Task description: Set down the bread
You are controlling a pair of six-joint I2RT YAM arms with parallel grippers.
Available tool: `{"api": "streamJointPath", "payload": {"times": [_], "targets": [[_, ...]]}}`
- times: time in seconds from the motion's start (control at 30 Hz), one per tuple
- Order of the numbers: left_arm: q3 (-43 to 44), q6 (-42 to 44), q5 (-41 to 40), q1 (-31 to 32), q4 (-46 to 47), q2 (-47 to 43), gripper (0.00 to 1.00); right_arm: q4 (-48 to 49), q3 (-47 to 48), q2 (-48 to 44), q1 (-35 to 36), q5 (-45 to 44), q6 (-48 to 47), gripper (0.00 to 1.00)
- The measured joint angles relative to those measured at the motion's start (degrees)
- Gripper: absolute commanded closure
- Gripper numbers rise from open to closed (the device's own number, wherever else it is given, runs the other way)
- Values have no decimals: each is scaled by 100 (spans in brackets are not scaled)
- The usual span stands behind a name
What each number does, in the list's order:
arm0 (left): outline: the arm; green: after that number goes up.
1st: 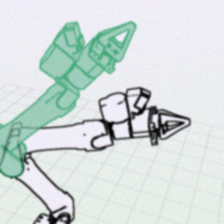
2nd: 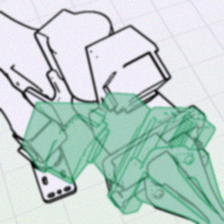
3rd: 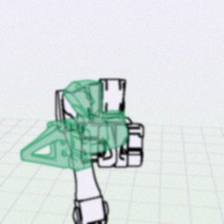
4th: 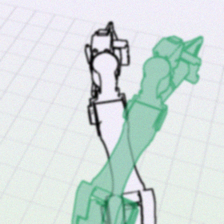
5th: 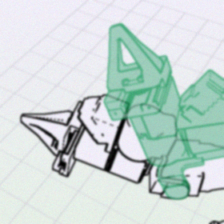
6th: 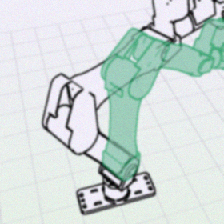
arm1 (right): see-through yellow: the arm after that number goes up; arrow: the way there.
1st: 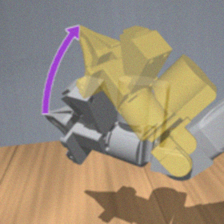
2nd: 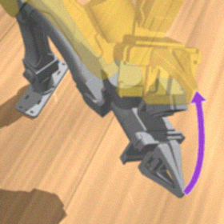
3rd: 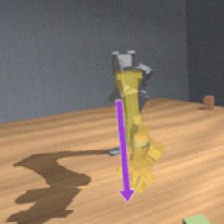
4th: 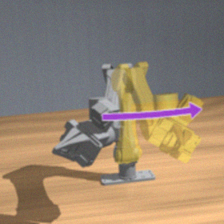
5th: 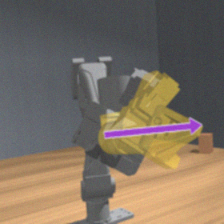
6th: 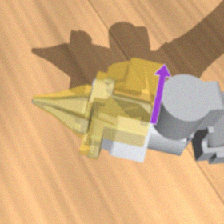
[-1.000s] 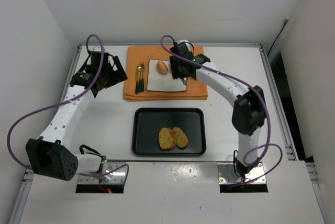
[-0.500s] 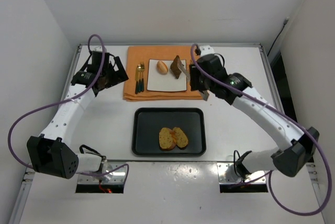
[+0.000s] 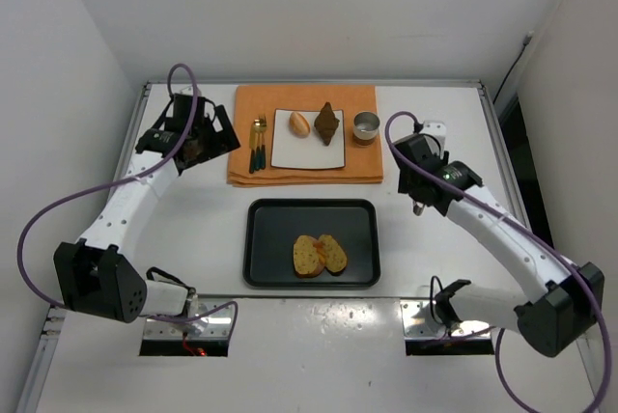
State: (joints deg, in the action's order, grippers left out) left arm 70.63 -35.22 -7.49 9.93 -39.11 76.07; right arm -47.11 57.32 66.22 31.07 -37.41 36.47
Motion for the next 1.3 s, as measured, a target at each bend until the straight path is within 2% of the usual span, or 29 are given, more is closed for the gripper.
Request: {"api": "streamJointPath", "payload": {"times": [0.17,0.33,0.4,0.57,0.6,0.73,0.87,0.97,1.3], "targets": [[0,-24,105,11,57,66,1,824,2,719,-785,-26,-199,49],[-7,-42,170,11,66,179,1,2044,15,1762,-1624,68,-446,49],[-7,-44,184,11,68,181,1,2479,24,2153,-1864,129,-503,41],[-7,-39,201,11,70,181,1,3523,17,2949,-2229,321,-568,32],[-7,-39,205,11,70,181,1,3707,17,3084,-2277,376,-575,21],[-7,-35,232,11,70,181,1,3912,17,3434,-2380,627,-501,13],[-7,2,236,11,72,181,1,3711,20,3283,-2420,767,-461,9],[-7,20,212,11,74,181,1,3318,24,2837,-2420,815,-396,1],[-7,50,212,114,116,302,1,2120,-160,761,-2420,909,9,1]]}}
